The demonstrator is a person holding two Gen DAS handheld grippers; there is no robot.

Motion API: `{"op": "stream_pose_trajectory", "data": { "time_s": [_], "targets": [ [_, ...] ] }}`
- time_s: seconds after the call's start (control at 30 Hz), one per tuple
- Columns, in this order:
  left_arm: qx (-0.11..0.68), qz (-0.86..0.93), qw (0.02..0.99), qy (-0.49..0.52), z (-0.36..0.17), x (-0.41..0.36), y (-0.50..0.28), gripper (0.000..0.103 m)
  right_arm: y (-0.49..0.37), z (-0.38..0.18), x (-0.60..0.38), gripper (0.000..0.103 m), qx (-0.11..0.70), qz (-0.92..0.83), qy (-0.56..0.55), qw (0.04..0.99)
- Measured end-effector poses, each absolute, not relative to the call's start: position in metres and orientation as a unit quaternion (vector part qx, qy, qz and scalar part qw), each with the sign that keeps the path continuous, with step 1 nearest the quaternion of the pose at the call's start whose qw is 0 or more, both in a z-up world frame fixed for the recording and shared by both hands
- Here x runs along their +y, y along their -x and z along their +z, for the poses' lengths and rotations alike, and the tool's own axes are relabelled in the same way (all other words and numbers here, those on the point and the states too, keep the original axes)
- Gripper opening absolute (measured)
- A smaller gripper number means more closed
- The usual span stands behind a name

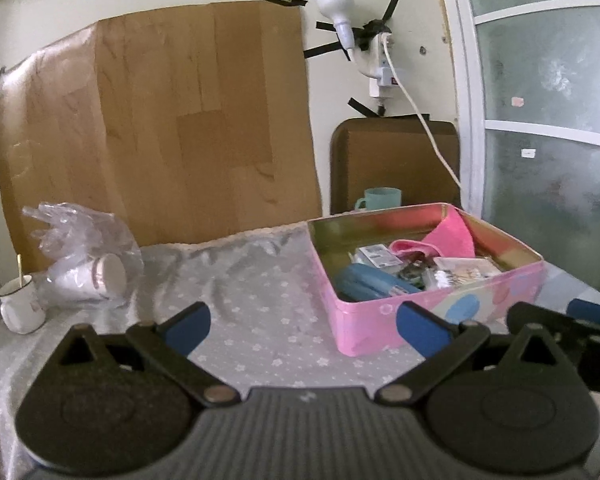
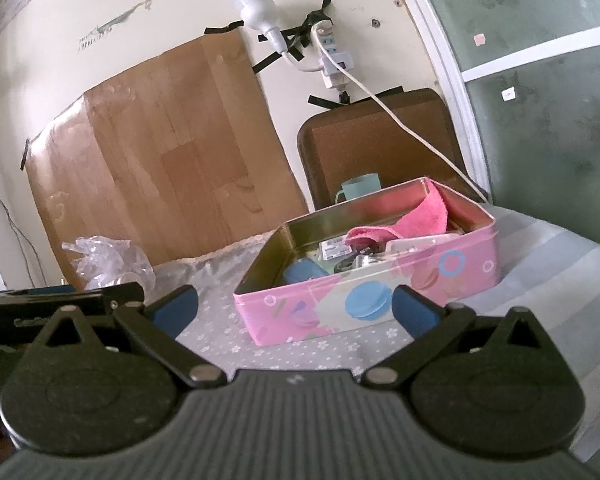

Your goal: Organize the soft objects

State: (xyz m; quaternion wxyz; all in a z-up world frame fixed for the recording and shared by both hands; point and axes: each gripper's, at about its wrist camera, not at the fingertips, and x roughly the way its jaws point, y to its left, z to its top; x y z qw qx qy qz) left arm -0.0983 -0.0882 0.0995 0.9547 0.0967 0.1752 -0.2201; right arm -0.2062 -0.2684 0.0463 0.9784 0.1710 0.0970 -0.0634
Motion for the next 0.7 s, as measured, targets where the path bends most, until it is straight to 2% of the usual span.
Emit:
{"op": "stream_pose_trajectory", "data": {
  "time_s": [0.2, 0.37, 0.53, 0.7],
  "targets": [
    [0.169, -0.219, 0.956, -0.101, 0.099, -0.087, 0.1, 0.103, 0.207, 0.044, -0.261, 0.103, 0.075, -0.09, -0.153, 0.981],
    [0.18, -0.226, 0.953, -0.092, 0.1, -0.085, 0.099, 0.103, 0.215, 0.036, -0.266, 0.103, 0.042, -0.075, -0.196, 0.977],
    [0.184, -0.219, 0.952, -0.106, 0.095, -0.088, 0.1, 0.103, 0.21, 0.037, -0.268, 0.103, 0.059, -0.083, -0.193, 0.976],
    [0.2, -0.237, 0.945, -0.103, 0.092, -0.091, 0.1, 0.103, 0.201, 0.034, -0.274, 0.103, 0.116, -0.06, -0.212, 0.968]
  ]
}}
